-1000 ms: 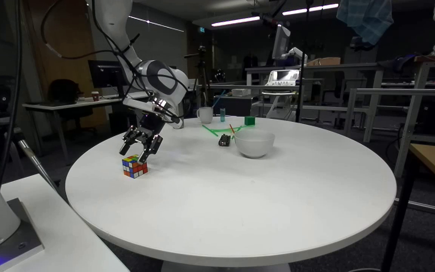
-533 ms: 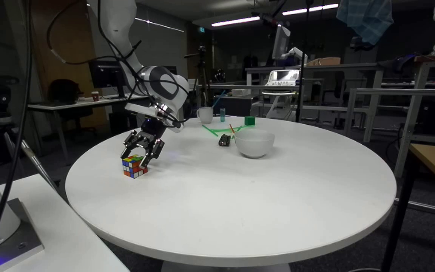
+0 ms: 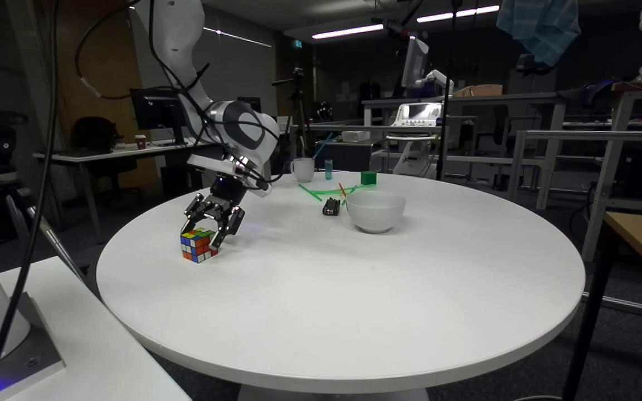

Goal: Place the Rubik's cube in the middle of the table

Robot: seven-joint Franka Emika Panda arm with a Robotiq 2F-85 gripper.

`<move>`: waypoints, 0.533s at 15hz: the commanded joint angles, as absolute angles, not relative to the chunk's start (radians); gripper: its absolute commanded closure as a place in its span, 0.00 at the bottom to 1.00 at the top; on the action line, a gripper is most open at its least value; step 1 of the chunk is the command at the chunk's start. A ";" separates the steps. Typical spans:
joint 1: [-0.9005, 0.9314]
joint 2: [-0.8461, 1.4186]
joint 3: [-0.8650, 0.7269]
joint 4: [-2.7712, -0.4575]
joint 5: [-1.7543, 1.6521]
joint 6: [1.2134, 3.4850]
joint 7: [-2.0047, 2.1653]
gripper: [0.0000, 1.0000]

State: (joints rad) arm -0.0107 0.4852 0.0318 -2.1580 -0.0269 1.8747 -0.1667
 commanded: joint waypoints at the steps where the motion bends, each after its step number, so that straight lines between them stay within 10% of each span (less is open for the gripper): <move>1: -0.006 0.501 0.035 -2.127 -0.050 1.852 -0.184 0.27; 8: -0.003 0.505 0.038 -2.116 -0.055 1.849 -0.182 0.65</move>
